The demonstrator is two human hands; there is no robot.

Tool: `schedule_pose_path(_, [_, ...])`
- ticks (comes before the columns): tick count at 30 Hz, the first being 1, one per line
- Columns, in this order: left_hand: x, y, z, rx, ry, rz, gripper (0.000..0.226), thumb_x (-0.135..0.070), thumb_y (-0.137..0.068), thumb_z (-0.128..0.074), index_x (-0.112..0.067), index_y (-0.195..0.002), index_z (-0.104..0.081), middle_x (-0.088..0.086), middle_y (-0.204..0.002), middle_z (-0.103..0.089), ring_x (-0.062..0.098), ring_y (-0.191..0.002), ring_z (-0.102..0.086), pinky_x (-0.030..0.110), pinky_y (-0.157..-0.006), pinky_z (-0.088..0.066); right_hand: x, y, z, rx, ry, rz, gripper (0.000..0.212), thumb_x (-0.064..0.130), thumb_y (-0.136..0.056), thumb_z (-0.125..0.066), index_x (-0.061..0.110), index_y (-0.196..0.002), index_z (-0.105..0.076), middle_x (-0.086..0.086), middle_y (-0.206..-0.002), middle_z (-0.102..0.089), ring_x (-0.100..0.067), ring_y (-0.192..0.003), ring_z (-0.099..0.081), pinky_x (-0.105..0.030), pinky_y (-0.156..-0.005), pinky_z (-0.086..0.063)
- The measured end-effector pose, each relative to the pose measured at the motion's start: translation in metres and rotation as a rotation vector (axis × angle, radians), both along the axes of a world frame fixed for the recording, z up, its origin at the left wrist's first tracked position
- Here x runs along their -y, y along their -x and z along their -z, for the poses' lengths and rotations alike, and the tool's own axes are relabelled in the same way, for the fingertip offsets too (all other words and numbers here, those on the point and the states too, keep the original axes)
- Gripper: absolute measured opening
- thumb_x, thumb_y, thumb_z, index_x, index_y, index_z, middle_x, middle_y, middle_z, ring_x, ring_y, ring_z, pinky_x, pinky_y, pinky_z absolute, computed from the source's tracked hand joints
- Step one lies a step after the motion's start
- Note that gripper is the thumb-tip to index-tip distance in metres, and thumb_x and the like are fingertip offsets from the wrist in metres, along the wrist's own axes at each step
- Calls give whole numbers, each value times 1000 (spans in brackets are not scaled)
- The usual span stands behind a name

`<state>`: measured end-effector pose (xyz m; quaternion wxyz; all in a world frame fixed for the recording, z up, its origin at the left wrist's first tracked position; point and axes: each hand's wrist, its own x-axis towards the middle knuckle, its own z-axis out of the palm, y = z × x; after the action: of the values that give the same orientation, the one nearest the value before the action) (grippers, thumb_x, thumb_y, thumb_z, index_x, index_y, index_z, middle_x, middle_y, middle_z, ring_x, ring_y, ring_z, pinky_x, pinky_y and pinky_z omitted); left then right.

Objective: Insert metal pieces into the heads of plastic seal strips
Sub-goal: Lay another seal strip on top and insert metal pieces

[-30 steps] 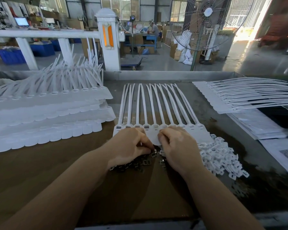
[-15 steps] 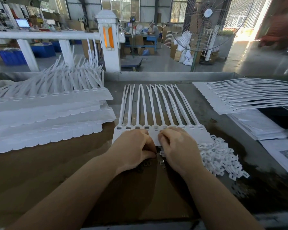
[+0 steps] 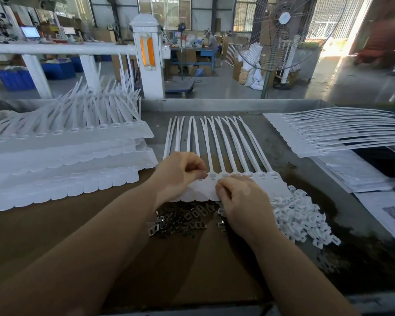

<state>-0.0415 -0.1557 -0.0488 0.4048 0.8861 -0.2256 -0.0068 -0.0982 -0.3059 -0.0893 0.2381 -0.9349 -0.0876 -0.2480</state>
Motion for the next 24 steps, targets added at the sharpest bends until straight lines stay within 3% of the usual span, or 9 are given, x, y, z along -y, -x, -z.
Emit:
schedule_pose_path(2, [5,-8,0,-24,16,-8,5,-10,-87,-65,-13,-90,-68,1,-88,-69,14,-87,-63,26,-84,-50,0,0,0,0,-3,-3,20,17,-92,-52,6,-81,-65,-2,-83,-63,-17,-80,-51,-25,-72,-36])
schedule_pose_path(5, [11,-17,2,-70,54,9,10,-6,-88,-62,-15,-88,-67,-6,-83,-66,4,-81,-62,9,-74,-48,0,-1,0,7,-3,-2,20,17,-92,-52,7,-80,-64,-1,-82,-62,-15,-79,-50,-21,-69,-30])
schedule_pose_path(7, [14,-22,2,-91,54,19,13,-7,-88,-62,-19,-85,-67,-11,-81,-66,-2,-79,-60,6,-70,-47,1,0,-1,13,3,4,20,16,-92,-52,6,-78,-64,-2,-80,-62,-16,-77,-50,-20,-67,-28])
schedule_pose_path(12, [20,-29,3,-117,59,-3,10,-8,-84,-68,-17,-87,-71,-2,-88,-71,11,-88,-66,23,-83,-52,0,1,-2,45,12,12,17,10,-88,-57,5,-73,-62,-3,-73,-61,-18,-71,-51,-20,-65,-29])
schedule_pose_path(17, [22,-33,3,-99,-27,6,8,-12,-82,-70,-12,-90,-73,0,-88,-70,12,-85,-65,26,-84,-51,-1,1,-1,55,11,9,16,10,-88,-58,5,-73,-62,-4,-73,-62,-19,-71,-52,-21,-65,-31])
schedule_pose_path(20, [21,-35,3,-134,-31,7,5,-15,-83,-70,-14,-87,-73,-5,-81,-68,7,-76,-62,23,-76,-50,0,0,-1,52,7,5,16,11,-89,-57,6,-75,-63,-4,-74,-62,-18,-72,-52,-21,-66,-32])
schedule_pose_path(24, [22,-37,2,-192,-35,-17,6,-18,-83,-70,-14,-88,-73,-9,-73,-64,0,-65,-56,9,-55,-40,0,1,-1,55,2,4,16,11,-88,-57,7,-73,-62,-3,-72,-61,-18,-70,-52,-22,-65,-31])
